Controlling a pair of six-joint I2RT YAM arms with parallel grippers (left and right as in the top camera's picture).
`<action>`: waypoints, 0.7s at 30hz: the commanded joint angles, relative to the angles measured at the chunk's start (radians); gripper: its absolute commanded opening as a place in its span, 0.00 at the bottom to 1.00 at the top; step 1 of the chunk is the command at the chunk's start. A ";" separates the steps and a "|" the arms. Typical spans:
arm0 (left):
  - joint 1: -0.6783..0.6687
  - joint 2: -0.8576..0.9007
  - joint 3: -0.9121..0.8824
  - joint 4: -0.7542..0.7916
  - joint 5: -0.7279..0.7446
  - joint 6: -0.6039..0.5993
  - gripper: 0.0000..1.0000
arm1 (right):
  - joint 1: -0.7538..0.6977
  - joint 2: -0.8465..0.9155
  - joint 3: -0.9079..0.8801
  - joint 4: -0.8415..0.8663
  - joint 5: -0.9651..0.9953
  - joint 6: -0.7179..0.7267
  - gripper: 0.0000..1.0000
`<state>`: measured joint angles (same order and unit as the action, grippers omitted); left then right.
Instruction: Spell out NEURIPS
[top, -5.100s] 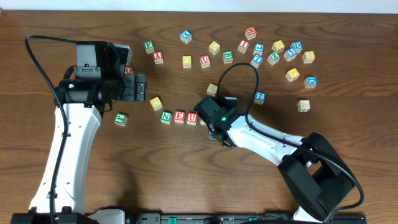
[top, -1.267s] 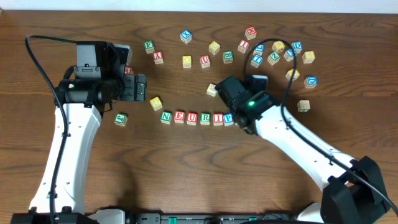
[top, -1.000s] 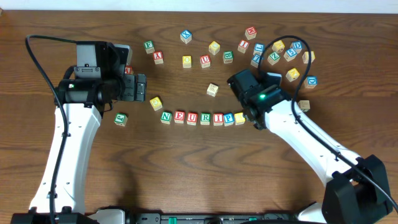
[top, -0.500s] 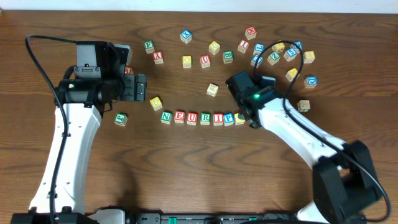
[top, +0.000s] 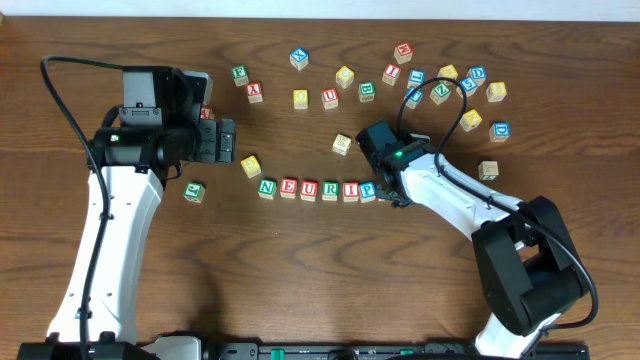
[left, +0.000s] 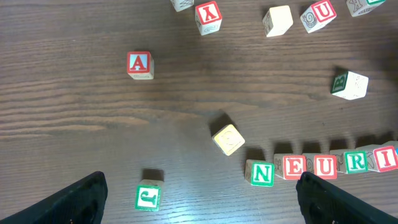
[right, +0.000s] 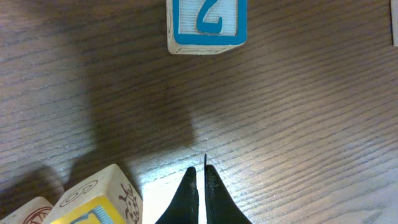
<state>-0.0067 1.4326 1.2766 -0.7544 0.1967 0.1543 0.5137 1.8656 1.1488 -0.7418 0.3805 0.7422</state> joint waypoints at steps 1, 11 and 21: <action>0.003 -0.002 0.021 0.000 0.001 0.003 0.96 | -0.004 0.005 -0.003 0.002 -0.009 0.002 0.01; 0.004 -0.002 0.021 0.000 0.001 0.003 0.96 | -0.002 0.005 -0.003 0.022 -0.071 0.000 0.01; 0.004 -0.002 0.021 0.000 0.001 0.003 0.96 | -0.002 0.005 -0.003 0.045 -0.107 -0.019 0.01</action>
<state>-0.0067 1.4326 1.2766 -0.7547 0.1967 0.1547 0.5137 1.8656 1.1488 -0.6983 0.2832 0.7341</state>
